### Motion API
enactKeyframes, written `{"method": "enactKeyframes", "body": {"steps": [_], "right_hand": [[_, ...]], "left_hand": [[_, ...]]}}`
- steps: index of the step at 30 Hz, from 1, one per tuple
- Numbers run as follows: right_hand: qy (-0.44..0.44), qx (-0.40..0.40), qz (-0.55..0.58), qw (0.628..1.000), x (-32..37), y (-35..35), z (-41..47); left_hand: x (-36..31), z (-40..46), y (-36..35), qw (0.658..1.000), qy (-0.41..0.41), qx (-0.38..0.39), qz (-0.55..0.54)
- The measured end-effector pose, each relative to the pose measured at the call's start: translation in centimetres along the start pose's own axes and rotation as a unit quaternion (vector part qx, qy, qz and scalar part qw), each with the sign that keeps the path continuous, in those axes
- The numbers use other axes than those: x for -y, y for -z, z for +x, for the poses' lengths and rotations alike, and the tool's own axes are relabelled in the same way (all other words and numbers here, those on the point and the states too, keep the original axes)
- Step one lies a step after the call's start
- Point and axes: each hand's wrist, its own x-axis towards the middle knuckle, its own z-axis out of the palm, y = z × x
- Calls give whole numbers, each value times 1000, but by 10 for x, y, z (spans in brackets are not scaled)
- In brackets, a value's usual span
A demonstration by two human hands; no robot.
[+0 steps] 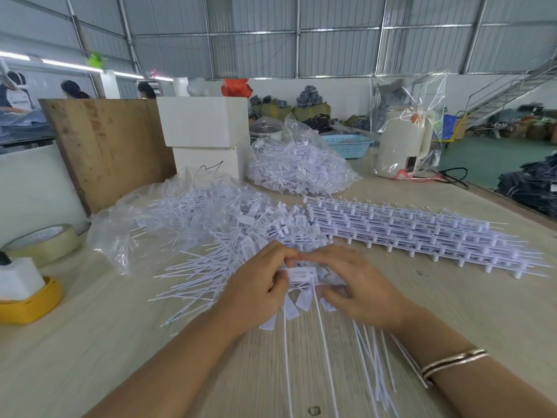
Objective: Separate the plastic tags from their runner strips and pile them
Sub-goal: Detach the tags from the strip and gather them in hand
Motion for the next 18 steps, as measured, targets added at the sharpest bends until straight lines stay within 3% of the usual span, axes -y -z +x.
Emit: {"method": "enactKeyframes", "body": {"steps": [6, 11, 14, 18], "right_hand": [[-1, -30, -81, 996, 8, -4, -3], [27, -117, -125, 985, 4, -2, 0], [20, -166, -126, 978, 1, 1, -1], [27, -146, -134, 980, 0, -2, -2]], "left_hand": [[1, -1, -7, 1000, 16, 5, -23], [-3, 0, -8, 998, 48, -18, -46], [0, 1, -3, 996, 88, -14, 10], [2, 1, 0, 996, 71, 9, 59]]}}
